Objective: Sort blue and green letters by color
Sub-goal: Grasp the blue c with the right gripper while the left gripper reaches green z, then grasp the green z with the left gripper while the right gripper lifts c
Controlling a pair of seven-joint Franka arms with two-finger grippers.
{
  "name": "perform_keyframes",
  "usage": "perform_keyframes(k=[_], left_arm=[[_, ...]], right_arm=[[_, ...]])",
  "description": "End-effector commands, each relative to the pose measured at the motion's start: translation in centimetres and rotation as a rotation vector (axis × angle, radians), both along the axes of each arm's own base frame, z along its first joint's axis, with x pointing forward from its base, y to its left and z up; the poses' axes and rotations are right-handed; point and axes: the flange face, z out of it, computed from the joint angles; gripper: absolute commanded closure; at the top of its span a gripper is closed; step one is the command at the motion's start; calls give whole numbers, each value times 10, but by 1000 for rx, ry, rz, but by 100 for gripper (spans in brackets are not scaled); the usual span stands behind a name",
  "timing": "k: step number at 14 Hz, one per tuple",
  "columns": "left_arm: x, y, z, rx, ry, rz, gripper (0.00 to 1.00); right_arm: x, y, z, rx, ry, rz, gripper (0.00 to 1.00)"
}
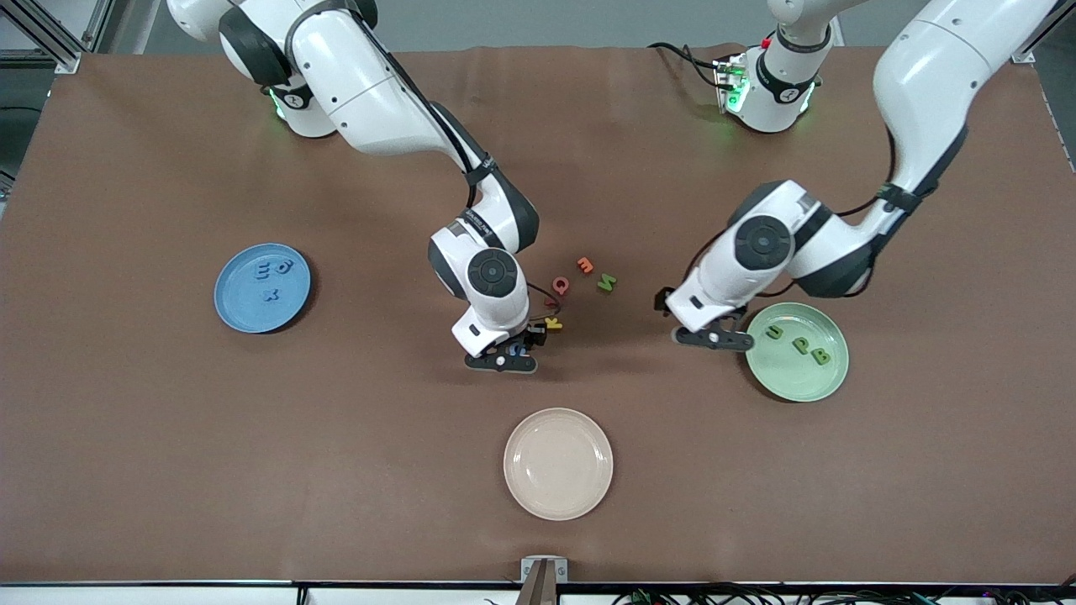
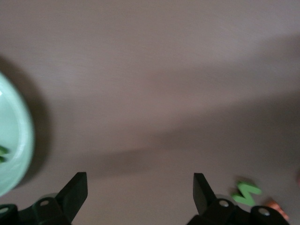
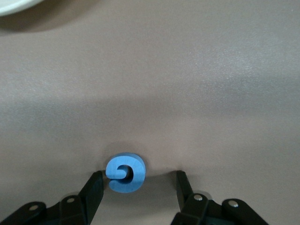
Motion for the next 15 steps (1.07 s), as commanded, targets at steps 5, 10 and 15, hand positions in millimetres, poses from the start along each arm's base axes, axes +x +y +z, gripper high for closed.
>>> perform_keyframes(k=[5,10,15], left_arm=[[-43,-81,-18,-85,-5,-141,1],[-59,-91,-47,-92,45,-177,24],[-73,-102,-65,-79,70,-202,35]], right_arm=[[6,11,-2,-10,-72,-25,34],[5,12,-3,-14,-63,-26,37],[2,15,1,-7,-56,-27,43]])
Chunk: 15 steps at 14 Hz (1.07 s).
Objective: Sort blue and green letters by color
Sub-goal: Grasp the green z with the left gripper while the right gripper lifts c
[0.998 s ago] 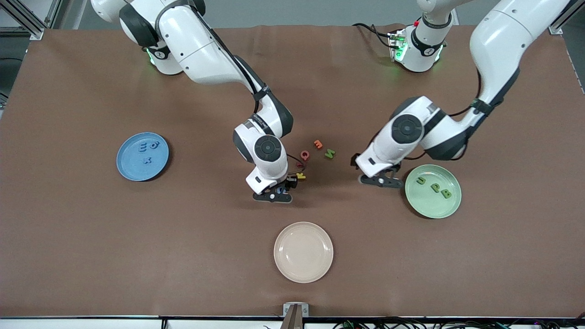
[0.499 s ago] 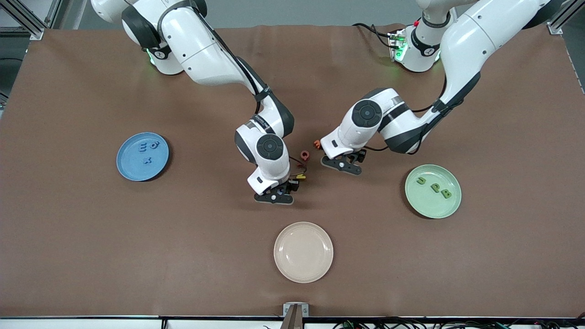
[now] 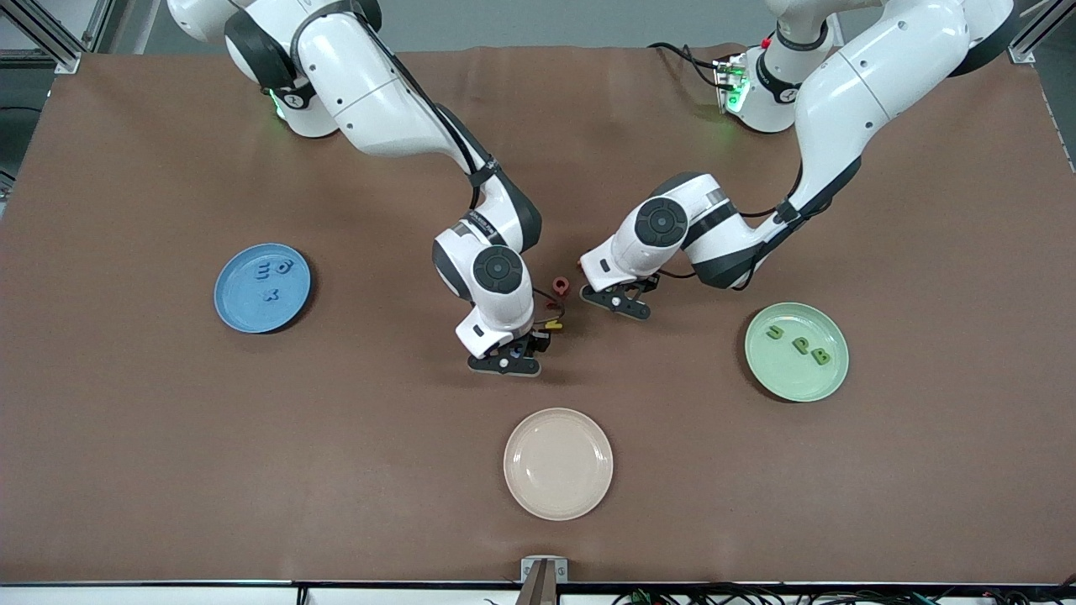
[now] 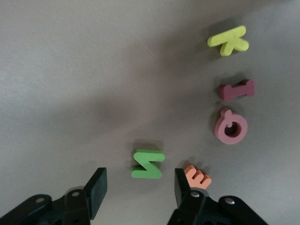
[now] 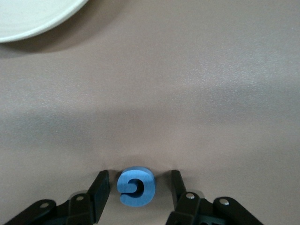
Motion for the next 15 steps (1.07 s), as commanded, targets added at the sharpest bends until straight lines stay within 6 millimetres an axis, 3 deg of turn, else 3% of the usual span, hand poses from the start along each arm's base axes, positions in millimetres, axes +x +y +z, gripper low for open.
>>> perform_keyframes(k=[1,2,4,7,10,12,15], left_arm=[[-5,-6,-6,9,-25,-29,35],[-8,-8,-9,13,-27,-36,35],[-7,-7,-13,20,-27,-33,35],[-12,-10,-21,32,-21,-38,35],[-16,-13,-27,44,-22,-47,38],[-17,-14,-28,43,-23,-49,40],[-17,-14,-36,52,-29,-51,47]], right_arm=[[-1,8,0,-9,-7,-8,48],[-1,8,0,-11,-10,-5,61],[-1,8,0,-8,-6,-9,98],[5,-5,5,-33,27,-23,100],[26,-40,30,-63,75,7,100],[42,-74,53,-87,124,106,100],[47,-136,77,-144,246,194,100]])
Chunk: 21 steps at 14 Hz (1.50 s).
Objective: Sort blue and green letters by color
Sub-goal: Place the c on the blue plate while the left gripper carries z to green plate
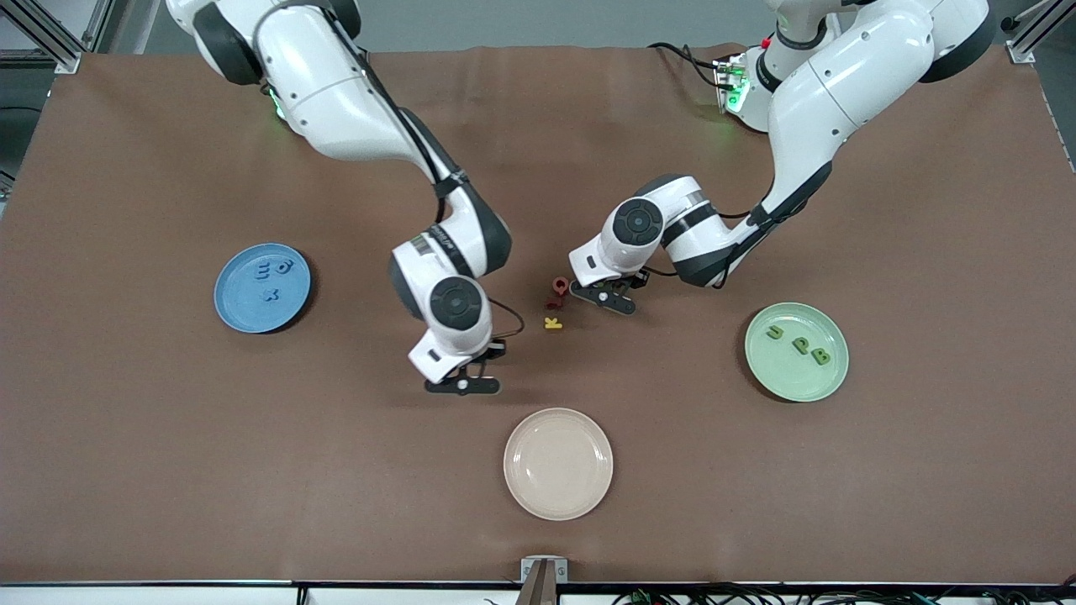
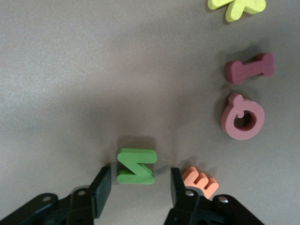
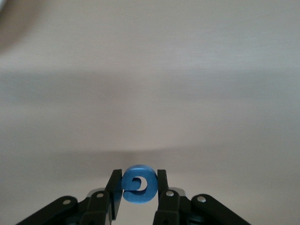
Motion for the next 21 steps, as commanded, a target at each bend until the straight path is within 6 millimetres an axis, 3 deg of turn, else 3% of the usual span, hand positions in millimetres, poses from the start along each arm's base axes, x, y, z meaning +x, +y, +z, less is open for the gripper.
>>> perform_keyframes(k=[1,5,8,10,13,14,15,16,19,21], left_arm=[[1,0,-6,1,-31,-9,50],[2,1,-7,2,-32,-8,63],[7,2,-3,-2,-41,-8,72],[13,8,0,-3,-47,-6,73],[26,19,16,6,-77,-15,74],[31,25,24,12,-87,-18,74],[38,32,34,15,-100,-18,74],[43,39,42,20,-105,-19,74],[61,73,62,31,-75,-26,74],[76,109,72,38,-48,-27,73]], right_arm=[[-11,-60,22,-27,70,85,100],[-50,-199,25,33,63,230,100],[-82,-284,15,77,60,309,100],[-100,-324,20,97,65,343,100],[-136,-346,25,114,84,333,99],[-145,-347,26,117,84,331,88],[-149,-350,28,119,88,325,65],[-150,-352,29,120,94,319,1],[-153,-362,34,123,110,296,0],[-153,-361,41,124,117,296,0]])
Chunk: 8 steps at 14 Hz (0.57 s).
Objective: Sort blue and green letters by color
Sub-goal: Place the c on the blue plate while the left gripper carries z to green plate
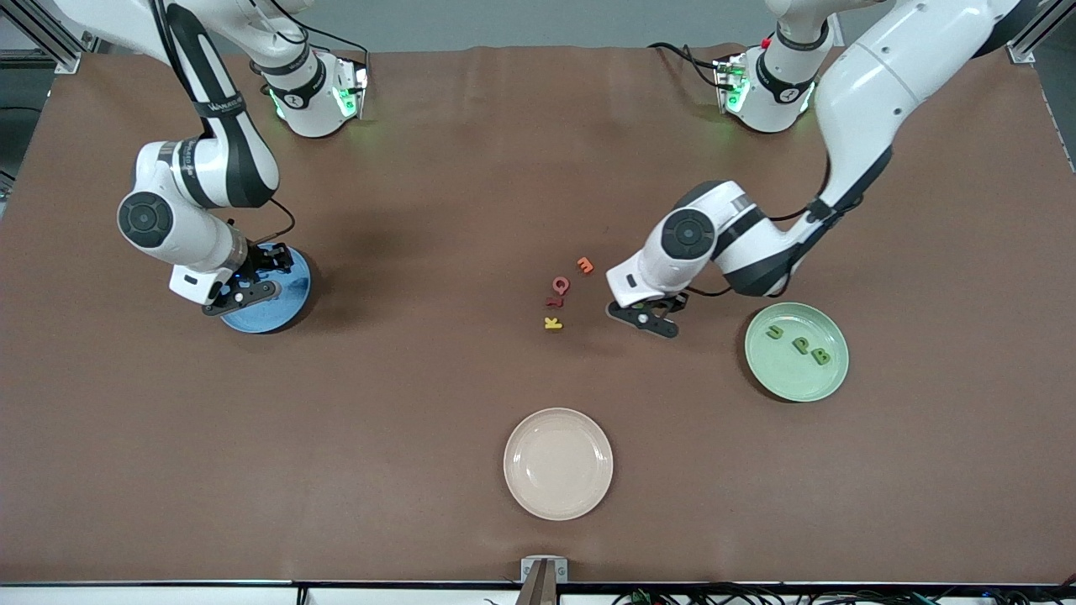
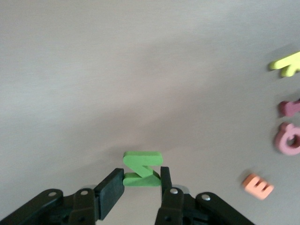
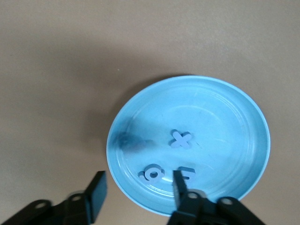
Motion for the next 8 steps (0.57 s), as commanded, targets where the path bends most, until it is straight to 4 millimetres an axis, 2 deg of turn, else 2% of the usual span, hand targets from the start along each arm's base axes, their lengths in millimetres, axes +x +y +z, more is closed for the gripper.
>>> perform_keyframes(k=[1,3,5,8], left_arm=[[18,50,12,19,11,-17,73],[34,91,14,28,20,-17,73],[45,130,14,41,42,-42,73],[61,181,13,37,47,-57,73]], right_arm=[[-9,-1,17,2,0,5,0],[-5,-2,29,2,8,1,0],[2,-3,49,0,9,-15,0],[15,-27,101,-10,-25,-140,0]])
